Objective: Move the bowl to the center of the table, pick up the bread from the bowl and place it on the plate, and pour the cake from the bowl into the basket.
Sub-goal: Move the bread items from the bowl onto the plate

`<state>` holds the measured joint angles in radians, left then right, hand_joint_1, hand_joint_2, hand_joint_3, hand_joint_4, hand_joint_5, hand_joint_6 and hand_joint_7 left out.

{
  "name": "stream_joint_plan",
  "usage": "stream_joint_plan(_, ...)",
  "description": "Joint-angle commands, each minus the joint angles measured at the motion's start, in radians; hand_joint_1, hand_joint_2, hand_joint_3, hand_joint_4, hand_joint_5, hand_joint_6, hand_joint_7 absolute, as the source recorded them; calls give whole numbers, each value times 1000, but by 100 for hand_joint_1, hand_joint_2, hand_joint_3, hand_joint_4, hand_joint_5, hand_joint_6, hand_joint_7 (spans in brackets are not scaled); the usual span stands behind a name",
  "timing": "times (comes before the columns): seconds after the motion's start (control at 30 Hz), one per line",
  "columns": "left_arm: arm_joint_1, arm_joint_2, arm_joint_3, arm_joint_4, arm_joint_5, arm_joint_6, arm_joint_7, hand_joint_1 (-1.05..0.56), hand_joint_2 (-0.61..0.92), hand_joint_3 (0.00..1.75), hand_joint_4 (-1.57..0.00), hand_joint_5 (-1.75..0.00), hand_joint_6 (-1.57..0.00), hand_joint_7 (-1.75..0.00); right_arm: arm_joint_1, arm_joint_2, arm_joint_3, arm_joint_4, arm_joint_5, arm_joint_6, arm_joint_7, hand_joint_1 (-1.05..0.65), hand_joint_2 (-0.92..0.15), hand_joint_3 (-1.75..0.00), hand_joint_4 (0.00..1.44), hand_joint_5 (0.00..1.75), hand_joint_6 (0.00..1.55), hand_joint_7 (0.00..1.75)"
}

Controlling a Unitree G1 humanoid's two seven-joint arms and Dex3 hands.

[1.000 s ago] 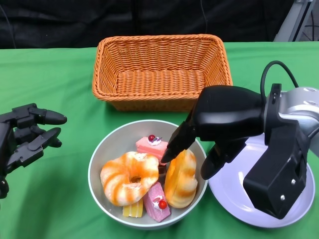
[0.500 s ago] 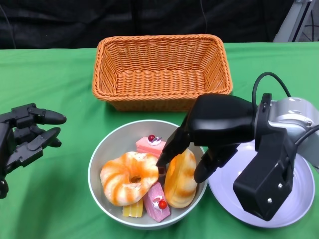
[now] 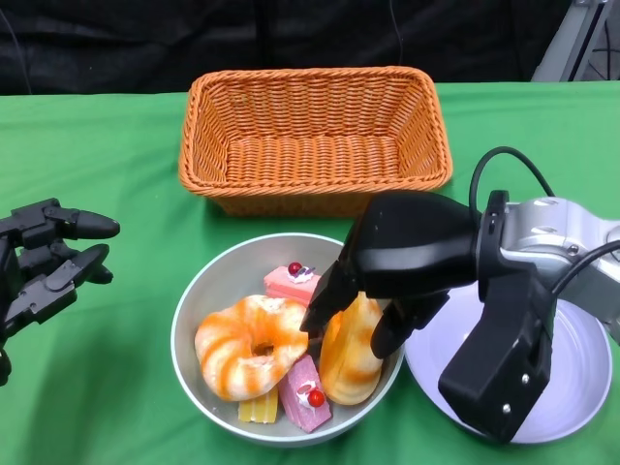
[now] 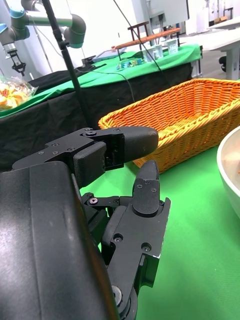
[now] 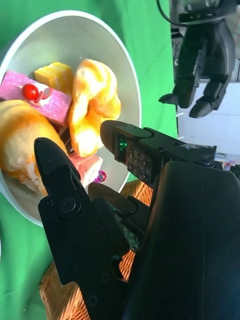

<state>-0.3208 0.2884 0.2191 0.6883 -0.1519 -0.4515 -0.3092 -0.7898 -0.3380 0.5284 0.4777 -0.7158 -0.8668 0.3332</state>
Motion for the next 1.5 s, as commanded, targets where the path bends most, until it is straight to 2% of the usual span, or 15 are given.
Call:
stream_joint_plan(0.03, 8, 21, 8, -12, -11, 14, -17, -13, 92, 27, -73, -129, -88, -79, -26, -11, 16, 11, -28, -6, -19, -66, -84, 0, 91, 0, 80, 1)
stream_joint_plan(0.27, 5, 21, 9, -2, -13, 8, -19, -11, 92, 28, -73, -129, -88, -79, -38, -26, 33, -7, -55, 20, -1, -67, -85, 0, 87, 0, 78, 0)
stream_joint_plan(0.6, 6, 21, 13, 0, -13, 5, -26, -11, 92, 29, -73, -129, -88, -79, -47, -33, 53, 13, -112, 8, -64, -68, -85, 0, 85, 0, 80, 0)
stream_joint_plan(0.9, 7, 19, 16, -5, -17, 17, -23, -12, 92, 27, -74, -128, -89, -79, -40, -24, 80, 25, -138, 21, -93, -68, -86, 0, 84, 0, 79, 1)
stream_joint_plan(1.17, 12, 19, 16, -14, -20, 17, -24, -13, 92, 26, -75, -128, -90, -78, -35, -9, 119, 61, -193, 27, -178, -68, -86, 0, 88, 2, 83, 1)
stream_joint_plan(1.5, 16, 16, 14, -24, -18, 20, -20, -12, 92, 27, -74, -128, -89, -78, -46, 4, 142, 72, -202, 36, -175, -68, -87, 0, 88, 1, 85, 1)
